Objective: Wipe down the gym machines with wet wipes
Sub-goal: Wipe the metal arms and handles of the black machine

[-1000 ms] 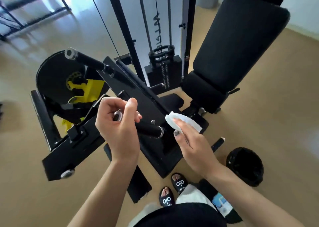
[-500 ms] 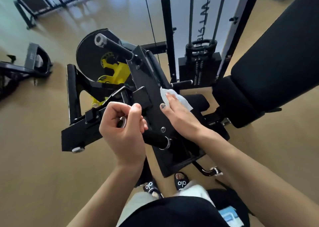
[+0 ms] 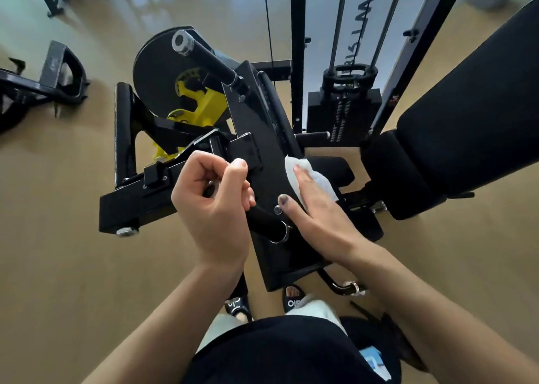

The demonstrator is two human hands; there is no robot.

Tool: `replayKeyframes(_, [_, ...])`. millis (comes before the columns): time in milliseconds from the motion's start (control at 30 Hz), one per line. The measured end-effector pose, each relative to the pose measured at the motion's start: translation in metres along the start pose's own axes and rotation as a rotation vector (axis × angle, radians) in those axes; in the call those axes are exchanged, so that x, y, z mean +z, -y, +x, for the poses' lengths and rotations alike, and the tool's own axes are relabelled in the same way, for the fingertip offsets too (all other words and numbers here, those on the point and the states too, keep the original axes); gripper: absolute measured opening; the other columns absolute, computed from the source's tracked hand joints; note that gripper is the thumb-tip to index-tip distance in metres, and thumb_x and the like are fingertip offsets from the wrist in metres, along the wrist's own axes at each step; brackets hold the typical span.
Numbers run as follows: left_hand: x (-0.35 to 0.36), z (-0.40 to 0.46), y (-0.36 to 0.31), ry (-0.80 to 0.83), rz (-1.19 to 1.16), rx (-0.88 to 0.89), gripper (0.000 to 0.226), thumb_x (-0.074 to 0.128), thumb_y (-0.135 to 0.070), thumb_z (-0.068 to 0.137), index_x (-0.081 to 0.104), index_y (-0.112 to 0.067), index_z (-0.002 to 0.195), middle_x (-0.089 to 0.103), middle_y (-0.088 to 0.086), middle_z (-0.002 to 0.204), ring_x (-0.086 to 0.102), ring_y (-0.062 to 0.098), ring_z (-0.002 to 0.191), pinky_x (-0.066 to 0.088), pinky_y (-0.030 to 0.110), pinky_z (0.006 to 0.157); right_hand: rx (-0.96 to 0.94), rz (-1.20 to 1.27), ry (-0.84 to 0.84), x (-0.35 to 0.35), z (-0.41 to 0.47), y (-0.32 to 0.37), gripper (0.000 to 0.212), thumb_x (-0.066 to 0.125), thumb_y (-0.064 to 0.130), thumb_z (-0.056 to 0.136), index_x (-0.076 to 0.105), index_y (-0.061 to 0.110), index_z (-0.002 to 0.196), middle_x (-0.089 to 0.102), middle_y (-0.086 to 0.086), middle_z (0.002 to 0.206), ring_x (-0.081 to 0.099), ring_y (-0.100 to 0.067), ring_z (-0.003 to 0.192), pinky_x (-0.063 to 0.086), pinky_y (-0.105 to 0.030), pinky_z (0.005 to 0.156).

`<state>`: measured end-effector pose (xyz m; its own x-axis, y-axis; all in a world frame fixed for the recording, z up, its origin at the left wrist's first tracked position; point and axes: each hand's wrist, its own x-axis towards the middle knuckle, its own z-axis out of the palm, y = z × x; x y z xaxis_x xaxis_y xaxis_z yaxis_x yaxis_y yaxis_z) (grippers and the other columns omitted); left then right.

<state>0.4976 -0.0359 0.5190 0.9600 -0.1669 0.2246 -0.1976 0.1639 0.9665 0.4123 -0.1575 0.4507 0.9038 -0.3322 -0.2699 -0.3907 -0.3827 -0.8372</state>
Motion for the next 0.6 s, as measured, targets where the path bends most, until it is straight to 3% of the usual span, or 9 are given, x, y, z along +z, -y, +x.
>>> replayKeyframes(133, [0.001, 0.0, -0.002, -0.013, 0.016, -0.004, 0.022, 0.059, 0.004, 0.087, 0.046, 0.0, 0.069, 0.045, 0.006, 0.051, 0.042, 0.023, 0.042, 0.042, 0.031, 0.048, 0.012, -0.016, -0.053, -0.009, 0.072, 0.015, 0.076, 0.039, 0.055, 0.106, 0.006, 0.021, 0.165, 0.002, 0.009, 0.172, -0.006, 0.004, 0.152, -0.002, -0.021, 0.12])
replayKeyframes(233, [-0.001, 0.002, -0.002, 0.013, 0.008, -0.006, 0.022, 0.058, 0.005, 0.087, 0.047, -0.002, 0.069, 0.045, 0.005, 0.051, 0.042, 0.021, 0.041, 0.042, 0.03, 0.047, 0.027, 0.045, -0.059, -0.009, 0.08, 0.021, 0.076, 0.038, 0.057, 0.105, 0.007, 0.022, 0.165, 0.004, 0.008, 0.172, 0.0, -0.003, 0.156, 0.002, -0.028, 0.124])
replayKeyframes(433, [0.002, 0.0, -0.003, -0.02, -0.014, -0.03, 0.023, 0.057, 0.003, 0.085, 0.046, -0.005, 0.067, 0.046, 0.001, 0.051, 0.039, 0.02, 0.04, 0.04, 0.029, 0.048, -0.029, -0.022, -0.018, -0.001, -0.002, 0.0, 0.078, 0.04, 0.059, 0.102, 0.0, 0.032, 0.164, -0.001, 0.021, 0.169, -0.005, 0.011, 0.15, 0.003, -0.016, 0.118])
replayKeyframes(600, [0.005, 0.0, -0.002, -0.048, -0.013, -0.028, 0.023, 0.055, 0.005, 0.084, 0.045, -0.005, 0.066, 0.046, 0.001, 0.05, 0.037, 0.018, 0.038, 0.038, 0.027, 0.046, -0.016, -0.028, -0.005, -0.007, 0.029, 0.006, 0.078, 0.041, 0.056, 0.103, 0.002, 0.026, 0.165, 0.0, 0.015, 0.171, -0.007, 0.015, 0.144, 0.0, -0.016, 0.117])
